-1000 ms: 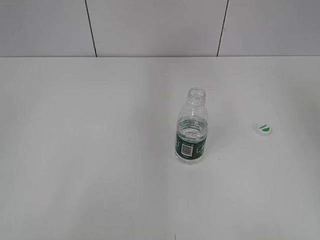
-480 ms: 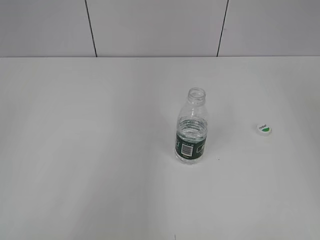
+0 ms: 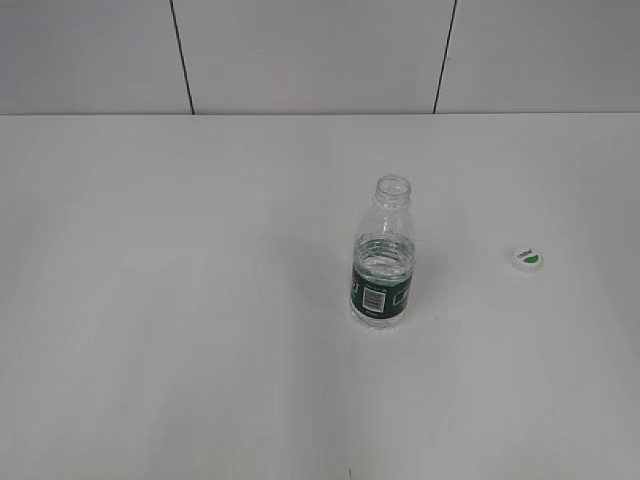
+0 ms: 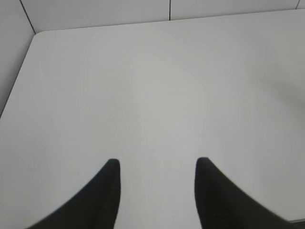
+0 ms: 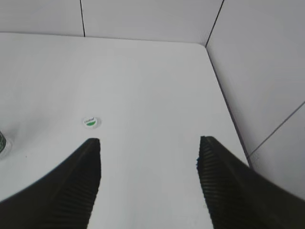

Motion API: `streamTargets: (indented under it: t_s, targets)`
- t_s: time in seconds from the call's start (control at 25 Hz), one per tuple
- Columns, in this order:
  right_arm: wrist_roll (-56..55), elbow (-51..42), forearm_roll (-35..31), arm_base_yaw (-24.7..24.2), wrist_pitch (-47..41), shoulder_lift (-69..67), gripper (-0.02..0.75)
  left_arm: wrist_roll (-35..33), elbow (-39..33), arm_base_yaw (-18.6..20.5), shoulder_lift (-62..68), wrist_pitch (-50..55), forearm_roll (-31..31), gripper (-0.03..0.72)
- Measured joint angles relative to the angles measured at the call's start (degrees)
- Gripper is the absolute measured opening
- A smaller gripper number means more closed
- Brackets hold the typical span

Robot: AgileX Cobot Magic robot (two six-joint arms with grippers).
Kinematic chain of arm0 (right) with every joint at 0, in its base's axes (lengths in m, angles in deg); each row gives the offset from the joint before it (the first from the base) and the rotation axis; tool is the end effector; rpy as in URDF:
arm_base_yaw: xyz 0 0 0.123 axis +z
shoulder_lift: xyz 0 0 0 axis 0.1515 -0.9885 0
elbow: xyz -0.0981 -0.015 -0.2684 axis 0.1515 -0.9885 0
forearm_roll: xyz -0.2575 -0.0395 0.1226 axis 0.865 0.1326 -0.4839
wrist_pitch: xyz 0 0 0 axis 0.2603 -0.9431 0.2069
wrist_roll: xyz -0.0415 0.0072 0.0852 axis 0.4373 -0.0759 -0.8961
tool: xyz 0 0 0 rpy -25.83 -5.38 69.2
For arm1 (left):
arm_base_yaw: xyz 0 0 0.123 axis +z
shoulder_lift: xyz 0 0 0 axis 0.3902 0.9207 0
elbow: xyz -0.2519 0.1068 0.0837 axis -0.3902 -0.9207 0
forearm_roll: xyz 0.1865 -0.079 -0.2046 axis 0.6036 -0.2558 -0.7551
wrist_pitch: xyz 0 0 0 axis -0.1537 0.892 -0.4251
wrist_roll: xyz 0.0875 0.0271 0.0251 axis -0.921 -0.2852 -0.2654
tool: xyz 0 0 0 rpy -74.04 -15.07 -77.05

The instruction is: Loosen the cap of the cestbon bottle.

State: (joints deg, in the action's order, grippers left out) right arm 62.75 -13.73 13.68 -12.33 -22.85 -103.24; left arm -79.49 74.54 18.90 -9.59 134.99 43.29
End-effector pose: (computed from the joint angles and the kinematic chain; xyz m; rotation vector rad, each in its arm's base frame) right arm 0.0745 -0.0048 0.4167 -0.1603 2.0133 -0.1814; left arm 0.0258 0.0025 0.2984 0.0688 2.0279 0.0150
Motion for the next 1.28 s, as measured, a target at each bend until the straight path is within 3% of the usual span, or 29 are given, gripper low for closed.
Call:
streamTargets:
  t_s: [0.32, 0.64, 1.28]
  targets:
    - [0.0, -13.8, 0.0, 0.0, -0.2, 14.8, 0.492, 0.0, 0.0, 0.0, 0.0, 0.0, 0.0, 0.303]
    - [0.1, -16.7, 0.0, 0.0, -4.5, 25.8, 0.492, 0.0, 0.0, 0.0, 0.0, 0.0, 0.0, 0.299]
    - [0.2, -23.3, -1.1, 0.0, -7.7, 26.1, 0.492, 0.0, 0.0, 0.0, 0.0, 0.0, 0.0, 0.298]
